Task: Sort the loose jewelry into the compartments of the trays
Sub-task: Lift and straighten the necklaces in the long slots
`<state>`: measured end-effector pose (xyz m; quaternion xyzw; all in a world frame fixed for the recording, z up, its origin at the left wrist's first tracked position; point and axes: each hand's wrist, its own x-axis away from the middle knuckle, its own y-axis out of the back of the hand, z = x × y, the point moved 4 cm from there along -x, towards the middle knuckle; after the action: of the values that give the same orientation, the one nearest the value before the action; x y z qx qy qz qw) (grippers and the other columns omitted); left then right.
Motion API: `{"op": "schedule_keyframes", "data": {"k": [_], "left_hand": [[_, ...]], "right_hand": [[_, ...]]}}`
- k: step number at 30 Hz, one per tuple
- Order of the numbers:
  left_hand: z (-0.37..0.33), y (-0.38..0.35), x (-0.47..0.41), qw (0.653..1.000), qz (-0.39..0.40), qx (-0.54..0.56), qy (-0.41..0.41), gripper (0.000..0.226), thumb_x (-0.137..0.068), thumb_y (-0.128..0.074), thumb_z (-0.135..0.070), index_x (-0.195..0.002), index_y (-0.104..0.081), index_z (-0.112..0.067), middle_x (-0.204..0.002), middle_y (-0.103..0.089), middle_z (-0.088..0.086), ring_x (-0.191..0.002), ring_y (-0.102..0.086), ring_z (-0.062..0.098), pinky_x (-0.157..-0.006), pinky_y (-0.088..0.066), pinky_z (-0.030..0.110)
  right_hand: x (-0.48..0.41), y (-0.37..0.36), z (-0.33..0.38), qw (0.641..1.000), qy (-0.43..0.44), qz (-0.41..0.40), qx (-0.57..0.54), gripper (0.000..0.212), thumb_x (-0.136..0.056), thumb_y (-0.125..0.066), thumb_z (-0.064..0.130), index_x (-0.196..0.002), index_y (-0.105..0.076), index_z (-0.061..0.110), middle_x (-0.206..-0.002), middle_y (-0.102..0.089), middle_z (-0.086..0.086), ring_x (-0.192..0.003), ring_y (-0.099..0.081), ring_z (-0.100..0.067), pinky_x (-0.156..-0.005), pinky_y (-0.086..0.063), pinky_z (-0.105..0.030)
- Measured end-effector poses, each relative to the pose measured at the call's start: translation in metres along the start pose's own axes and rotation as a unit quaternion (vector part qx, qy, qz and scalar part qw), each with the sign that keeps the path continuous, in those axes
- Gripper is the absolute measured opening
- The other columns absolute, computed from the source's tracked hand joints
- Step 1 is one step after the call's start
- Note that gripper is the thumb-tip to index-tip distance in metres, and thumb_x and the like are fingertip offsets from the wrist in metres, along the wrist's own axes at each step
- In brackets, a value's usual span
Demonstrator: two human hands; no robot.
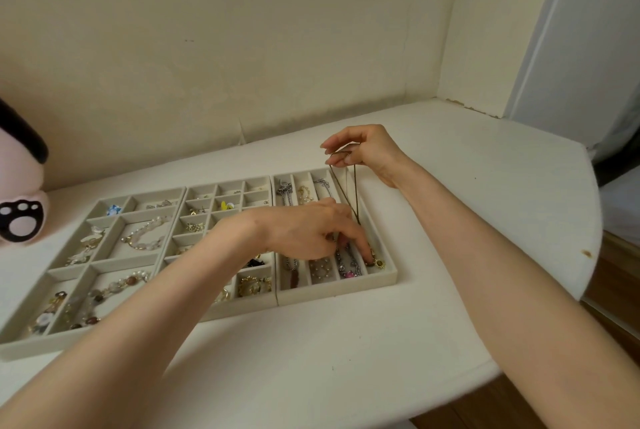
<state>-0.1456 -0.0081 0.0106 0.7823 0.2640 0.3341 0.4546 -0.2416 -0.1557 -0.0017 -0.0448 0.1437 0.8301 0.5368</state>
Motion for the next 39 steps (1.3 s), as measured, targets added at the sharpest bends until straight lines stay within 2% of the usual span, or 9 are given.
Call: {"op": "schedule_keyframes", "data": {"k": [6, 9, 17, 22, 25, 30, 32, 35, 39], "left_hand": [[0.0008, -0.0005, -0.0004, 1.000, 0.000, 0.000, -0.004, 0.059, -0.081, -0.039, 0.006, -0.120, -0.060, -0.034, -0.092, -0.042, -0.006, -0.099, -0.034, 0.011, -0.096, -0.031, 0.027], [0.0010, -0.0004, -0.0004, 1.000, -0.002, -0.006, -0.004, 0.059, -0.081, -0.039, 0.006, -0.120, -0.060, -0.033, -0.101, -0.046, 0.000, -0.103, -0.036, 0.012, -0.097, -0.031, 0.027], [0.0014, -0.0003, -0.0014, 1.000, -0.001, -0.012, -0.008, 0.059, -0.080, -0.039, 0.006, -0.119, -0.060, -0.034, -0.108, -0.048, 0.006, -0.108, -0.037, 0.015, -0.100, -0.031, 0.033], [0.0007, -0.0006, -0.0009, 1.000, -0.001, -0.008, -0.004, 0.058, -0.081, -0.039, 0.006, -0.119, -0.060, -0.033, -0.104, -0.047, 0.004, -0.104, -0.036, 0.013, -0.095, -0.029, 0.025], [0.0003, -0.0003, -0.0006, 1.000, -0.001, -0.007, -0.002, 0.058, -0.081, -0.039, 0.006, -0.119, -0.060, -0.033, -0.102, -0.046, 0.003, -0.104, -0.036, 0.013, -0.094, -0.029, 0.024], [-0.0002, 0.0000, -0.0005, 1.000, -0.002, -0.004, -0.003, 0.058, -0.082, -0.038, 0.006, -0.119, -0.060, -0.033, -0.100, -0.045, 0.003, -0.100, -0.035, 0.010, -0.089, -0.028, 0.020], [-0.0004, -0.0002, -0.0003, 1.000, -0.003, 0.001, -0.003, 0.059, -0.082, -0.037, 0.007, -0.119, -0.060, -0.034, -0.099, -0.045, 0.001, -0.100, -0.035, 0.010, -0.090, -0.029, 0.020], [0.0002, -0.0003, -0.0004, 1.000, -0.004, 0.002, -0.006, 0.060, -0.082, -0.038, 0.006, -0.119, -0.059, -0.035, -0.103, -0.046, 0.002, -0.105, -0.035, 0.011, -0.095, -0.029, 0.022], [0.0012, -0.0002, -0.0010, 1.000, -0.002, 0.000, -0.009, 0.059, -0.082, -0.039, 0.006, -0.118, -0.060, -0.037, -0.103, -0.046, 0.003, -0.105, -0.036, 0.012, -0.097, -0.031, 0.026]], "right_hand": [[0.0001, 0.0019, 0.0055, 0.998, -0.007, 0.014, -0.063, 0.059, -0.065, -0.028, -0.028, -0.090, -0.069, 0.006, -0.088, -0.064, -0.010, -0.072, -0.064, -0.015, -0.071, -0.053, -0.023], [0.0015, 0.0019, 0.0037, 0.994, -0.019, 0.043, -0.094, 0.062, -0.064, -0.024, -0.030, -0.092, -0.067, 0.005, -0.091, -0.061, -0.011, -0.074, -0.066, -0.015, -0.073, -0.054, -0.024], [0.0018, 0.0002, 0.0038, 1.000, -0.002, -0.006, -0.004, 0.055, -0.068, -0.031, -0.029, -0.086, -0.068, 0.007, -0.096, -0.061, -0.016, -0.074, -0.067, -0.017, -0.076, -0.057, -0.025], [0.0028, 0.0022, 0.0072, 0.999, 0.011, -0.032, 0.002, 0.056, -0.066, -0.031, -0.028, -0.078, -0.069, 0.012, -0.094, -0.066, -0.010, -0.072, -0.065, -0.013, -0.077, -0.054, -0.023], [0.0016, 0.0025, 0.0058, 0.999, 0.019, -0.036, 0.009, 0.052, -0.069, -0.038, -0.027, -0.078, -0.069, 0.014, -0.091, -0.065, -0.009, -0.071, -0.059, -0.011, -0.078, -0.052, -0.022], [-0.0011, 0.0006, 0.0033, 0.995, 0.026, -0.075, 0.052, 0.045, -0.069, -0.051, -0.025, -0.078, -0.069, 0.015, -0.088, -0.067, -0.005, -0.068, -0.057, -0.007, -0.066, -0.050, -0.015], [-0.0021, -0.0004, 0.0040, 0.992, 0.035, -0.092, 0.082, 0.040, -0.070, -0.059, -0.021, -0.081, -0.070, 0.015, -0.092, -0.068, -0.006, -0.072, -0.057, -0.005, -0.069, -0.051, -0.015], [-0.0032, -0.0001, 0.0022, 0.989, 0.028, -0.097, 0.107, 0.029, -0.072, -0.069, -0.010, -0.083, -0.072, 0.016, -0.083, -0.066, 0.003, -0.071, -0.056, -0.005, -0.073, -0.050, -0.015], [-0.0025, 0.0027, 0.0017, 0.989, 0.018, -0.111, 0.094, 0.013, -0.072, -0.076, 0.004, -0.081, -0.074, 0.015, -0.070, -0.064, 0.006, -0.061, -0.048, 0.002, -0.062, -0.037, -0.011]]}}
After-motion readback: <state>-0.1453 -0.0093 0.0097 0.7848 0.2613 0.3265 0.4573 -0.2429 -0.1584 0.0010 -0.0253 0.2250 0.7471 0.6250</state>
